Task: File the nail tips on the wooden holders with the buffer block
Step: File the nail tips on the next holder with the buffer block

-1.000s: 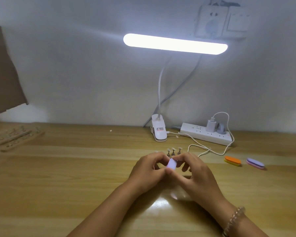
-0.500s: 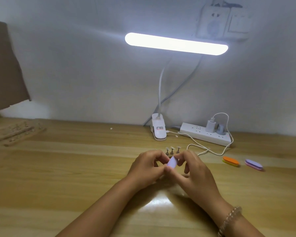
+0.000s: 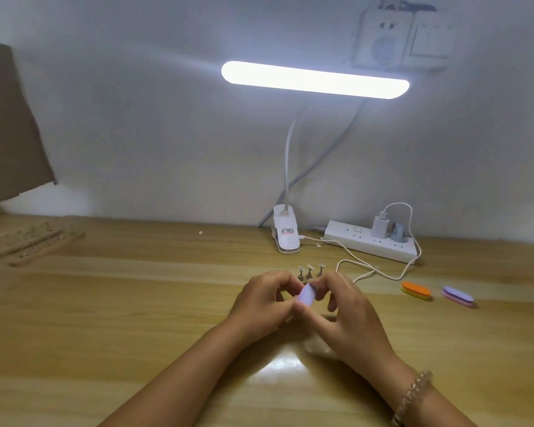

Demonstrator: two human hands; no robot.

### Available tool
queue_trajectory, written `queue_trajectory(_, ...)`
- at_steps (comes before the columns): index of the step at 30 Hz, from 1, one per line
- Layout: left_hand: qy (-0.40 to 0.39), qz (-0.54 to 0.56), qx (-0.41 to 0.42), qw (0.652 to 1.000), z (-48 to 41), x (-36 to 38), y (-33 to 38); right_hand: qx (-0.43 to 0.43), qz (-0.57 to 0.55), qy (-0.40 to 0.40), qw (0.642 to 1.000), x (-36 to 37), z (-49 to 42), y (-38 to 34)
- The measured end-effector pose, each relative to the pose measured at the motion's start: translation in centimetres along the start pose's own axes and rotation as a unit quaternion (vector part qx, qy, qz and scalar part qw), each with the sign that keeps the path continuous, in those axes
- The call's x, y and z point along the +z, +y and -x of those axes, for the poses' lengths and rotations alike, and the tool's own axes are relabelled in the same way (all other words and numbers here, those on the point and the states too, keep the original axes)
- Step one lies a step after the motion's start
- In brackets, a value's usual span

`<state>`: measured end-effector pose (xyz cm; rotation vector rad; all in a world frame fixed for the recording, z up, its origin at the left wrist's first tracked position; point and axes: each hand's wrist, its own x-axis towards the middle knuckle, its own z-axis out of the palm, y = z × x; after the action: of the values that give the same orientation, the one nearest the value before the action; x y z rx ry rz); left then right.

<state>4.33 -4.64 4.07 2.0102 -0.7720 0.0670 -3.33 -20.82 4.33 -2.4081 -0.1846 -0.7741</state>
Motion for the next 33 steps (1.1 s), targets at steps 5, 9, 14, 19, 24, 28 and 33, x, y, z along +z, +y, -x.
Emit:
queue_trajectory(5,0.004,-0.003,0.005,1.000,0.0,0.0,-0.1,0.046,-0.006,0.035,0.998,-0.2,-0.3,0.3)
queue_trajectory(9,0.008,0.002,-0.002,1.000,-0.1,0.0,0.0,0.025,-0.032,-0.004,0.999,0.0,-0.1,0.0)
queue_trajectory(14,0.006,0.009,0.008,1.000,0.0,0.0,0.1,0.048,-0.031,0.008,0.998,-0.3,-0.1,0.3)
queue_trajectory(19,0.004,0.018,0.007,1.000,0.0,0.0,-0.1,0.077,-0.062,0.023,0.995,-0.6,-0.2,0.2)
queue_trajectory(24,-0.018,0.001,0.021,1.000,0.0,-0.1,0.0,0.050,-0.091,-0.013,0.994,-0.6,0.3,-0.3)
queue_trajectory(28,-0.032,-0.023,0.020,0.999,0.0,0.0,-0.3,0.065,-0.046,-0.002,0.997,-0.6,-0.1,-0.1)
queue_trajectory(33,-0.031,-0.020,0.022,0.999,0.0,-0.1,0.0,0.012,-0.014,-0.017,1.000,-0.6,0.4,-0.6)
